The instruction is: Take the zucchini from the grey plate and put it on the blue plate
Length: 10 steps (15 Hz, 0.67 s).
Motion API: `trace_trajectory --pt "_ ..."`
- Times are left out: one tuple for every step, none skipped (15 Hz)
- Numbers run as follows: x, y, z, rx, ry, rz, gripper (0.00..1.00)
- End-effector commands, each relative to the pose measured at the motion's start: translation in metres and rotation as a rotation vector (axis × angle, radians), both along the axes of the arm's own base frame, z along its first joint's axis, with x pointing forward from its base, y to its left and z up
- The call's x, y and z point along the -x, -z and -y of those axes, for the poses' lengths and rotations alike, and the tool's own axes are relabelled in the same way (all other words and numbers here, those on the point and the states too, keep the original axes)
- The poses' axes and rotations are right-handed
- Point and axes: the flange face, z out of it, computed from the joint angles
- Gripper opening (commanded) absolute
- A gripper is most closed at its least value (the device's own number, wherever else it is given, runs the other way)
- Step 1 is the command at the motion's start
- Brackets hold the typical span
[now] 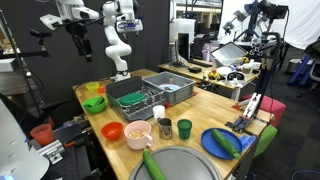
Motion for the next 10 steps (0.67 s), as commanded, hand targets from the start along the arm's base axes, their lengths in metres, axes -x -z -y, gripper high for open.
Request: trace_trajectory --pt "-0.007 0.003 0.014 0.018 0.111 0.001 1.0" --pt "-0.01 0.004 0.023 0.015 0.175 -0.003 1.0" --pt "-0.013 0.005 0.033 0.02 0.245 -0.007 1.0" --pt "-0.016 0.007 0.043 0.025 0.301 -0.009 1.0" --pt "-0.018 0.009 0.055 0.036 0.36 -0.015 1.0" --pt "-0.018 0.012 0.066 0.041 0.42 -0.027 1.0" --pt "-0.016 0.016 0.076 0.049 0.48 -0.041 1.0" --pt "-0.015 0.02 0.084 0.054 0.54 -0.057 1.0" --pt "-0.012 0.026 0.091 0.06 0.597 -0.078 1.0" --pt "-0.009 0.032 0.098 0.065 0.652 -0.1 1.0"
